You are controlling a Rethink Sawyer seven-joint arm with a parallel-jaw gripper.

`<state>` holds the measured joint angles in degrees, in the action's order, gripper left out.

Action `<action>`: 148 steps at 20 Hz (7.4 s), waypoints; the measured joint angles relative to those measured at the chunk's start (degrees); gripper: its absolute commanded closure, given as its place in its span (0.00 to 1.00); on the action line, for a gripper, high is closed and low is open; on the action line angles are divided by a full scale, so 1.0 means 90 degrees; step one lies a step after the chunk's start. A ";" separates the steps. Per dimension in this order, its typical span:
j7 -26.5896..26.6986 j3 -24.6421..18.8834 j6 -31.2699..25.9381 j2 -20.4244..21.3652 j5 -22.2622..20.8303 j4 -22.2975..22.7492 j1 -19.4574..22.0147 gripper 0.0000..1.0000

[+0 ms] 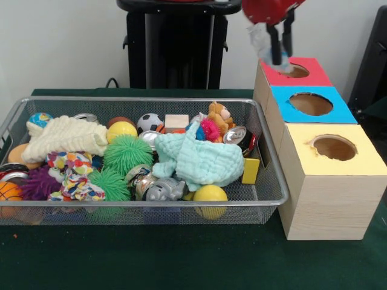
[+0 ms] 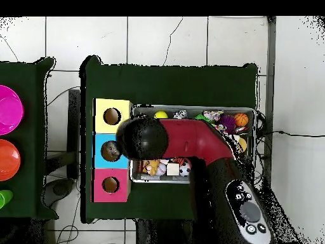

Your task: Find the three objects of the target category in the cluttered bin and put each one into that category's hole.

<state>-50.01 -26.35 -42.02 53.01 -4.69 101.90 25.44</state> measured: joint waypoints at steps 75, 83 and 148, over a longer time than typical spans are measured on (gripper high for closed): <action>-0.0375 0.0731 0.4722 -0.0725 0.0904 0.2571 -0.1423 1.00; -0.0375 0.0864 0.4620 -0.0727 0.0998 0.2416 -0.1626 1.00; -0.0373 0.0559 0.0870 -0.0654 0.0583 -0.0403 0.0371 1.00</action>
<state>-53.37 -21.32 -34.19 47.13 0.56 98.27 28.77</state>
